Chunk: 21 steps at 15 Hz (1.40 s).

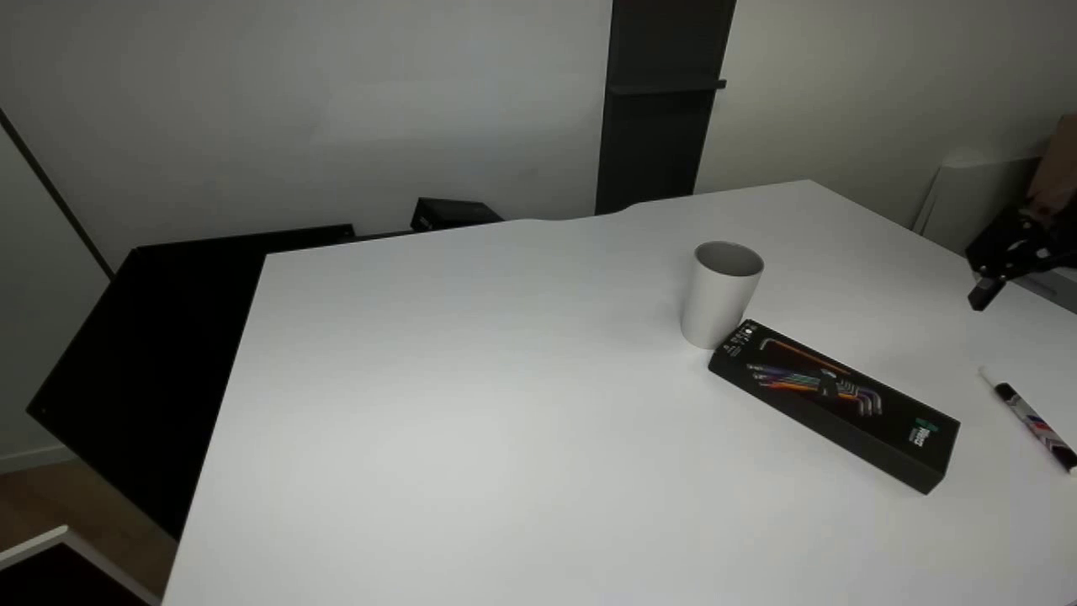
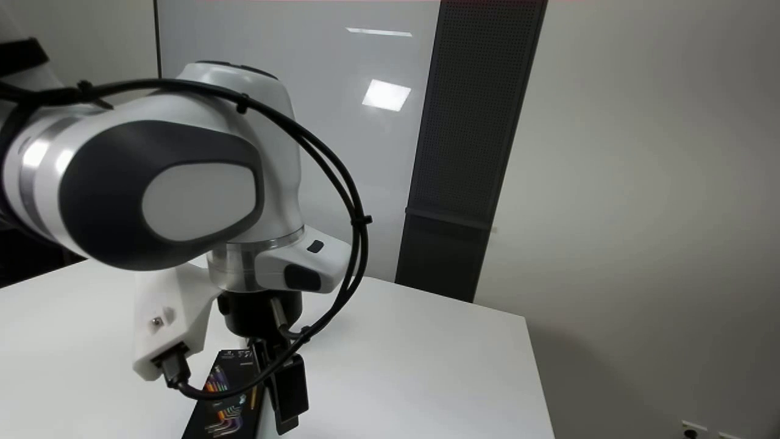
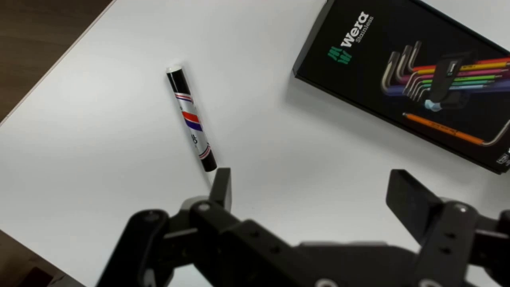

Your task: Put the marker on the table, put it back in the mug then put it back on the table

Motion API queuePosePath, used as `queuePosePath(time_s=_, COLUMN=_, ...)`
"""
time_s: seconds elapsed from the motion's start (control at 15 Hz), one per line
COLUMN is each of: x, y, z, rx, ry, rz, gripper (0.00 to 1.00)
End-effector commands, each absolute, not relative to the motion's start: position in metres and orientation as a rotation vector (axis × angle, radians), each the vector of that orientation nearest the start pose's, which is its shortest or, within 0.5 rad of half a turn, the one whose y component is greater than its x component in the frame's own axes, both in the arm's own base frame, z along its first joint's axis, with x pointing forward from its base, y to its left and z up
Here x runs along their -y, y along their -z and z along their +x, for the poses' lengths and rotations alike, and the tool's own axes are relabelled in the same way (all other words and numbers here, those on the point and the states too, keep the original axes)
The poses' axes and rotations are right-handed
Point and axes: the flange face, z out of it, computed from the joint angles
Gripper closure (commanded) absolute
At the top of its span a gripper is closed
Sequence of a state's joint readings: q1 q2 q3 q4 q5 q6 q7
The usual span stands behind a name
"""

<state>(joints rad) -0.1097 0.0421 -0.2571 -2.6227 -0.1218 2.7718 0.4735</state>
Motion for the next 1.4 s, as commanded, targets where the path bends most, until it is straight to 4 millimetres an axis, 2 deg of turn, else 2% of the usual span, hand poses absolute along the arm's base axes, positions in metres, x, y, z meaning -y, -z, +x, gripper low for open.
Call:
queuePosePath(time_s=0.0, x=0.156, y=-0.245, z=0.416, rx=-1.135, ry=0.177, rz=-2.982, gripper=0.00)
queuePosePath(time_s=0.4, x=0.178, y=-0.236, z=0.416, rx=-1.203, ry=0.190, rz=-2.977, gripper=0.00)
queuePosePath(time_s=0.8, x=0.204, y=-0.209, z=0.402, rx=-1.311, ry=0.102, rz=-2.949, gripper=0.00)
queuePosePath(time_s=1.07, x=0.215, y=-0.189, z=0.399, rx=-1.278, ry=0.135, rz=-2.984, gripper=0.00)
queuePosePath(time_s=1.33, x=0.209, y=-0.176, z=0.397, rx=-1.142, ry=0.139, rz=-3.026, gripper=0.00)
